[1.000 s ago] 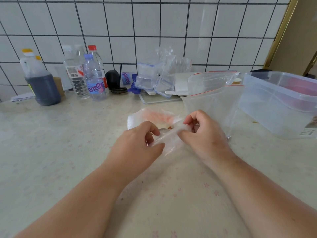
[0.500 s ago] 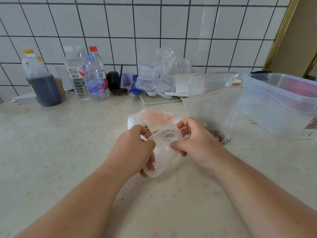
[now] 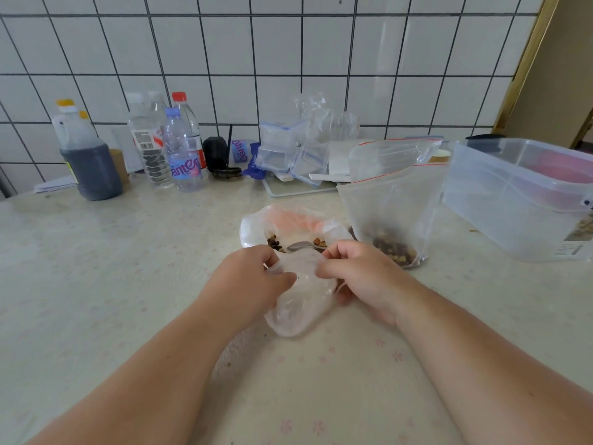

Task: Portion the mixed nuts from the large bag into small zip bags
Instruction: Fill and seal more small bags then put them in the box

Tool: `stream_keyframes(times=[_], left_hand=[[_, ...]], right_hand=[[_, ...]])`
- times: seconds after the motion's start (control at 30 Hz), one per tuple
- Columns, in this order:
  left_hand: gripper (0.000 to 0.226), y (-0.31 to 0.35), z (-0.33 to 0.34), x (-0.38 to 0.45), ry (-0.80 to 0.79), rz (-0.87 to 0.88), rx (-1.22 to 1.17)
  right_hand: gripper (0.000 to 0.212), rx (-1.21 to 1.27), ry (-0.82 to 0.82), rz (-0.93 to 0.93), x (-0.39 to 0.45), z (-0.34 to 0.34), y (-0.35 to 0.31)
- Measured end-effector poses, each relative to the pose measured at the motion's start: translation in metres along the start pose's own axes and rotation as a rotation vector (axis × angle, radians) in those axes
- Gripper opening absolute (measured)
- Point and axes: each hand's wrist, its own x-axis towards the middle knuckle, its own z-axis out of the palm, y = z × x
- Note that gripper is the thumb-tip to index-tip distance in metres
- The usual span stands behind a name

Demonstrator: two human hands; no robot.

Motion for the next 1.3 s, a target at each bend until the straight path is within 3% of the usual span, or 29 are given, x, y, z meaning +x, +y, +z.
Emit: stream_keyframes(times=[0.13, 0.3, 0.43, 0.5, 0.6, 0.77, 0.9, 0.97, 1.1, 1.3], left_hand=[[0.011, -0.002, 0.001, 0.002, -0.01, -0.034, 0.015], [0.003, 0.002, -0.003, 0.002, -0.011, 0.023, 0.402], [0.021, 0.007, -0.017, 0.003, -0.106, 0.065, 0.58], [0.033, 0.011, -0.027, 0.006, -0.215, 0.061, 0.507], [0.033, 0.016, -0.036, 0.014, -0.28, 0.076, 0.353], [0.023, 0.004, -0.032, 0.022, -0.156, 0.147, 0.26], [0.021, -0.014, -0.024, 0.019, -0.124, 0.077, 0.013], [0.024, -0.02, -0.025, 0.018, -0.135, 0.033, -0.083], [0.028, -0.026, -0.028, 0.02, -0.117, -0.016, -0.203], [0.026, -0.029, -0.024, 0.023, -0.099, -0.044, -0.179]], right_hand=[[0.022, 0.08, -0.062, 0.029, -0.001, -0.001, 0.001], [0.023, -0.006, 0.035, 0.015, 0.0, 0.0, 0.003], [0.021, -0.102, 0.12, 0.012, 0.0, 0.003, 0.006], [0.026, -0.11, 0.139, 0.017, 0.0, 0.004, 0.004], [0.031, -0.089, 0.137, 0.013, 0.001, 0.008, 0.004], [0.028, -0.206, 0.159, -0.054, 0.002, 0.009, 0.008], [0.02, -0.273, 0.169, -0.167, -0.002, 0.006, 0.006], [0.018, -0.256, 0.266, -0.238, -0.002, -0.001, 0.002], [0.007, -0.572, 0.509, -0.319, 0.001, -0.019, -0.002], [0.02, -0.81, 0.424, -0.185, 0.003, -0.024, 0.002]])
